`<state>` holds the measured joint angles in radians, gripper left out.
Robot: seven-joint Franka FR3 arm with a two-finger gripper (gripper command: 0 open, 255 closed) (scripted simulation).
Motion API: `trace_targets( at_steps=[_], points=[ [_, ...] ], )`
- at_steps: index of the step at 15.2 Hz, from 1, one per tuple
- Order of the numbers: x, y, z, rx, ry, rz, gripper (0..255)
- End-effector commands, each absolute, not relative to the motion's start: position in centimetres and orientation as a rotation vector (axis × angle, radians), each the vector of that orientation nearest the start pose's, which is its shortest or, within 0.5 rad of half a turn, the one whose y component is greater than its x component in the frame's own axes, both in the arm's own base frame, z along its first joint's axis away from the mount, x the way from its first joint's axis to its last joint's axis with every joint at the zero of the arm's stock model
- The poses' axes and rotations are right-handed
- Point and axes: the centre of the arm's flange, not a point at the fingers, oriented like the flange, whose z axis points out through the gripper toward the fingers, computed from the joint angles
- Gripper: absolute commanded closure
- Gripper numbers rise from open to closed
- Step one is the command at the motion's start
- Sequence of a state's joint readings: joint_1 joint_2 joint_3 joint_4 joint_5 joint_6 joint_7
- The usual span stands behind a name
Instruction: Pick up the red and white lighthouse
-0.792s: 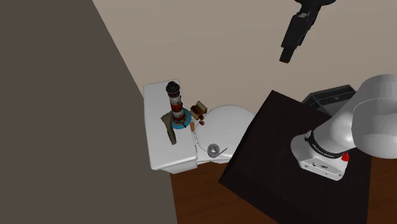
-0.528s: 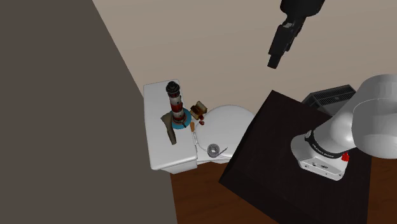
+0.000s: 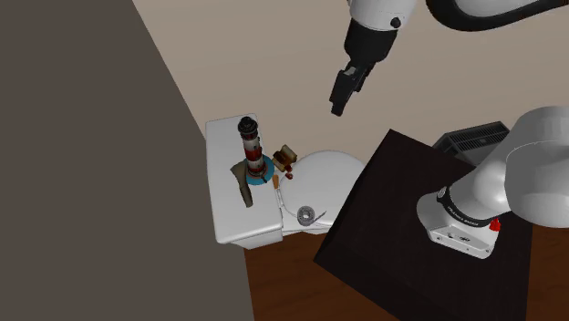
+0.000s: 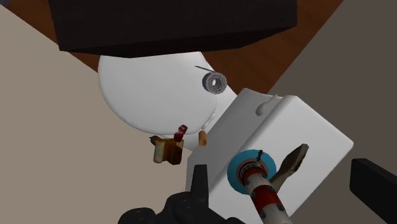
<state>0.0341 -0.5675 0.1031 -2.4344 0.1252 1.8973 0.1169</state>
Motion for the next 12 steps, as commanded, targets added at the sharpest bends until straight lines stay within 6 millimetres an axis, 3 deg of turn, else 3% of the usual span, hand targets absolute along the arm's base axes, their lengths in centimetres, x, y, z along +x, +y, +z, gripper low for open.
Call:
trace_targets(
  at_steps=[1,12],
  points=[
    [39.2,7.1,49.1,-3.075,0.036,-0.093,0],
    [48.5,11.5,41.9,-3.069,-0.048,-0.376,0]
  ],
)
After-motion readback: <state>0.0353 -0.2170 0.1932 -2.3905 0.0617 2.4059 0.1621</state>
